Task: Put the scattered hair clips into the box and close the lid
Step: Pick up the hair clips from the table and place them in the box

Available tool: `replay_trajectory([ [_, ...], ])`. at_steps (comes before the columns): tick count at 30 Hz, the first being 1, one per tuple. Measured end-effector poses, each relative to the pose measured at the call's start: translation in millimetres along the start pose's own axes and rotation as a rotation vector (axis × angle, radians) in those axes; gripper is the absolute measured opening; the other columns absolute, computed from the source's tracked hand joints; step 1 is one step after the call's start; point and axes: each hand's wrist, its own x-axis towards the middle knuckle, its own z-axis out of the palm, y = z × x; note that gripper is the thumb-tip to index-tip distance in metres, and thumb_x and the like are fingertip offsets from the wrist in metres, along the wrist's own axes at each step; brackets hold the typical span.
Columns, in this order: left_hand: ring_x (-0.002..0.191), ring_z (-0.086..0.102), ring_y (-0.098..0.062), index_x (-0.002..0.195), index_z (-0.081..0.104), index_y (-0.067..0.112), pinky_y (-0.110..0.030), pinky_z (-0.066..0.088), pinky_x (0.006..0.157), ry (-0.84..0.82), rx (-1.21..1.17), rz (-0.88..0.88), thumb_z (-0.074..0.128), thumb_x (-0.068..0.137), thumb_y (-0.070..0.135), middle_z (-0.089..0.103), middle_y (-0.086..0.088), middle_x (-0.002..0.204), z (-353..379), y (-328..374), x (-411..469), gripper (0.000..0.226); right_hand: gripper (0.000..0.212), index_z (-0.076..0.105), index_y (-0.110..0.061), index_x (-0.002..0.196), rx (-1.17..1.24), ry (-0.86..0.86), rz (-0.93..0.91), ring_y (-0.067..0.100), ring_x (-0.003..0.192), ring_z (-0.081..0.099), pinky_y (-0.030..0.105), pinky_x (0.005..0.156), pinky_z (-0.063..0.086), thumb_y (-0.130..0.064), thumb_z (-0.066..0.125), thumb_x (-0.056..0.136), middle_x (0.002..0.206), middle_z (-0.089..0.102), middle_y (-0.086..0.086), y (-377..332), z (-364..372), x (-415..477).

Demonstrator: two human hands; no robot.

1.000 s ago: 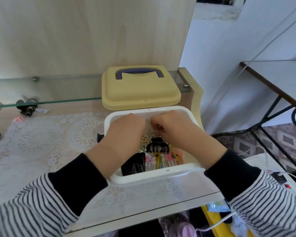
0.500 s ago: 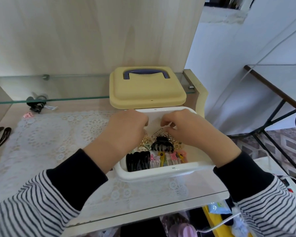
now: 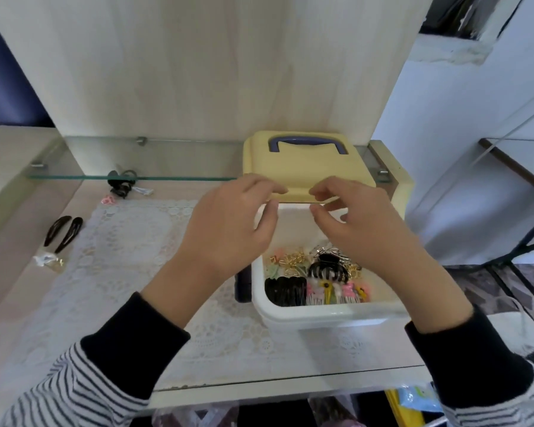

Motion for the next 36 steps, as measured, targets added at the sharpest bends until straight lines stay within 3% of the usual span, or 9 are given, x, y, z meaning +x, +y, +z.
replay_trajectory([
  [6,0.100,0.061,-0.014,0.116,0.064,0.023,-0.038,0.050,0.081,0.172,0.062,-0.143,0.048,0.092,0.027,0.063,0.008,0.115,-21.2,-43.0,-28.6,0.029,0.019,0.059,-0.015,0.109,0.234,0.224,-0.080,0.012,0.092,0.059,0.032,0.080,0.052,-0.018,0.057,0.090,0.103,0.061,-0.002,-60.5,32.8,-2.0],
  [10,0.101,0.060,-0.017,0.116,0.063,0.016,-0.038,0.050,0.081,0.282,0.125,-0.217,0.051,0.091,0.024,0.063,0.002,0.114,-31.8,-80.9,-52.3,0.029,0.022,0.058,-0.011,0.110,0.311,0.293,-0.164,0.007,0.088,0.053,0.013,0.076,0.044,-0.012,0.056,0.089,0.104,0.057,0.000,-97.3,67.8,-2.2],
  [13,0.100,0.062,-0.022,0.113,0.064,0.013,-0.040,0.051,0.080,0.318,0.238,-0.289,0.051,0.090,0.022,0.065,-0.004,0.112,-31.2,-114.2,-76.3,0.028,0.023,0.059,-0.008,0.110,0.293,0.301,-0.232,0.005,0.088,0.050,0.006,0.077,0.036,-0.009,0.056,0.087,0.104,0.058,0.003,-116.9,99.2,-2.3],
  [17,0.105,0.060,-0.030,0.113,0.064,0.012,-0.046,0.052,0.080,0.198,0.355,-0.475,0.046,0.088,0.026,0.063,-0.010,0.118,-30.1,-154.7,-107.4,0.034,0.027,0.059,-0.007,0.113,0.285,0.208,-0.250,0.014,0.093,0.055,0.014,0.076,0.040,-0.006,0.055,0.086,0.108,0.058,0.005,-127.1,147.6,0.1],
  [21,0.134,0.041,-0.028,0.129,0.056,0.013,-0.050,0.040,0.104,0.060,0.382,-0.703,0.050,0.091,0.026,0.046,-0.008,0.144,-35.7,-178.1,-124.9,0.040,0.039,0.053,-0.007,0.129,0.220,-0.020,-0.151,0.018,0.111,0.052,0.022,0.092,0.043,-0.010,0.051,0.090,0.126,0.052,0.006,-116.7,197.6,7.1],
  [23,0.137,0.037,-0.027,0.134,0.051,0.012,-0.050,0.036,0.106,0.020,0.416,-0.706,0.049,0.092,0.026,0.042,-0.007,0.148,-37.8,-186.4,-129.0,0.045,0.043,0.049,-0.005,0.134,0.141,-0.087,-0.133,0.022,0.121,0.047,0.032,0.103,0.041,-0.012,0.049,0.092,0.132,0.050,0.009,-111.8,215.6,12.0],
  [28,0.133,0.043,-0.023,0.138,0.046,0.018,-0.044,0.033,0.100,-0.021,0.515,-0.729,0.039,0.090,0.036,0.042,-0.003,0.149,-37.3,-195.5,-127.6,0.052,0.051,0.040,-0.004,0.141,-0.044,-0.151,-0.118,0.030,0.138,0.031,0.040,0.115,0.024,-0.018,0.046,0.093,0.145,0.042,0.013,-110.4,240.3,31.1],
  [32,0.127,0.048,-0.025,0.134,0.050,0.019,-0.043,0.031,0.096,-0.037,0.538,-0.729,0.038,0.087,0.039,0.048,-0.005,0.143,-34.8,-200.7,-121.1,0.052,0.053,0.032,-0.004,0.146,-0.073,-0.186,-0.111,0.030,0.143,0.020,0.038,0.119,0.015,-0.020,0.042,0.095,0.151,0.033,0.013,-115.1,249.7,50.7],
  [36,0.124,0.051,-0.027,0.128,0.055,0.023,-0.044,0.032,0.095,-0.042,0.534,-0.744,0.038,0.084,0.037,0.050,-0.007,0.140,-29.0,-203.2,-117.1,0.049,0.054,0.029,-0.006,0.147,-0.077,-0.187,-0.094,0.030,0.143,0.021,0.037,0.118,0.016,-0.020,0.040,0.096,0.152,0.032,0.013,-118.4,260.2,70.0],
])
